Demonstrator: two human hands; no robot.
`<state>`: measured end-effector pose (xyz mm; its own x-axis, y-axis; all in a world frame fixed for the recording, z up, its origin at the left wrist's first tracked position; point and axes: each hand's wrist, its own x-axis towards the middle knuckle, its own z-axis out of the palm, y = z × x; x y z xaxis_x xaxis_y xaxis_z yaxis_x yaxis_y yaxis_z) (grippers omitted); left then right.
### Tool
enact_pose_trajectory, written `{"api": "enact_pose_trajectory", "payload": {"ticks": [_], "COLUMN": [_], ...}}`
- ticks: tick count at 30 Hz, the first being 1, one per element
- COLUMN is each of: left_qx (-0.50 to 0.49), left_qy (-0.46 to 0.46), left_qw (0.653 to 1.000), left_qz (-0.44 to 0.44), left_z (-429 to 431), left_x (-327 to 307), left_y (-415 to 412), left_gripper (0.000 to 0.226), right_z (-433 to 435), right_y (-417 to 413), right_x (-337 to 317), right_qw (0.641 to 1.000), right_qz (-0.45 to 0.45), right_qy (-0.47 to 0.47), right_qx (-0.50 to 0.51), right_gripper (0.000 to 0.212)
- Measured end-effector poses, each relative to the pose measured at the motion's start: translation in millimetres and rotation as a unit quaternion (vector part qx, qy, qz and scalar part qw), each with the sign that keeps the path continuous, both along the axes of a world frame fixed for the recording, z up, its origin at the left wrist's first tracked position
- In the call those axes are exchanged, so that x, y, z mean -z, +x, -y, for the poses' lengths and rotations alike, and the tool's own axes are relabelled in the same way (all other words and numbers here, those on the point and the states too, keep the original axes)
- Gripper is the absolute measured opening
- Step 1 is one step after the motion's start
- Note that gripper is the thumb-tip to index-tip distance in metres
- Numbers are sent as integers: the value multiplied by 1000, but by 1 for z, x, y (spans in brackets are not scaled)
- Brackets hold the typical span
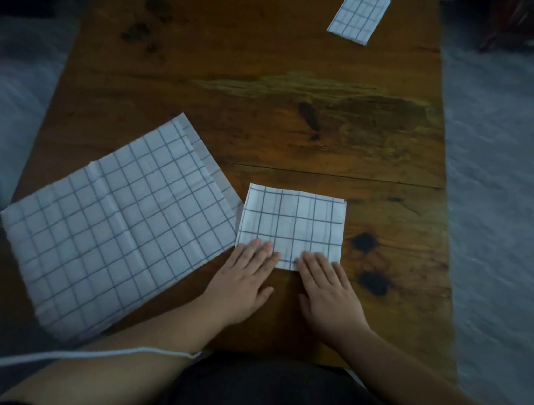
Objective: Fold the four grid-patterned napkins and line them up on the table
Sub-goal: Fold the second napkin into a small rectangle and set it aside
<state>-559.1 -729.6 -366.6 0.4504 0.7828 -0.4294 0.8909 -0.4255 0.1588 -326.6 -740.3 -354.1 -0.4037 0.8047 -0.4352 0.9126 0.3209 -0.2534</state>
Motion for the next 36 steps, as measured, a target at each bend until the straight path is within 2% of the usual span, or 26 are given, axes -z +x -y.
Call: {"api": "enact_pose_trajectory", "payload": {"ticks": [4,11,20,28,31,36], "left_qx": [-5,-1,-5,-81,-83,-14], "left_qy": [14,4,6,-14,5,18], "left_qw": [1000,1000,1000,997,996,999], "left_qz": [-2,5,1,9,16,24], "left_z": [3,22,27,38,36,25], "left_x": [-3,-8,-8,-13,-19,-21], "left_y": [-2,-2,-14,-29,-25,6], "left_gripper": [70,70,66,67,68,68], "right_z": [7,24,34,44,41,34], "right_y": [-1,-34,-22,8,-6,-37], "right_x": [-2,-6,-7,-13,-18,-14], "right_qw": [999,999,997,980,986,995], "right_qz": [33,14,28,62,33,3], "right_qy": [8,9,5,-9,14,9], "right_qx": [7,33,73,188,163,99], "right_gripper": [68,71,66,68,68,66]}}
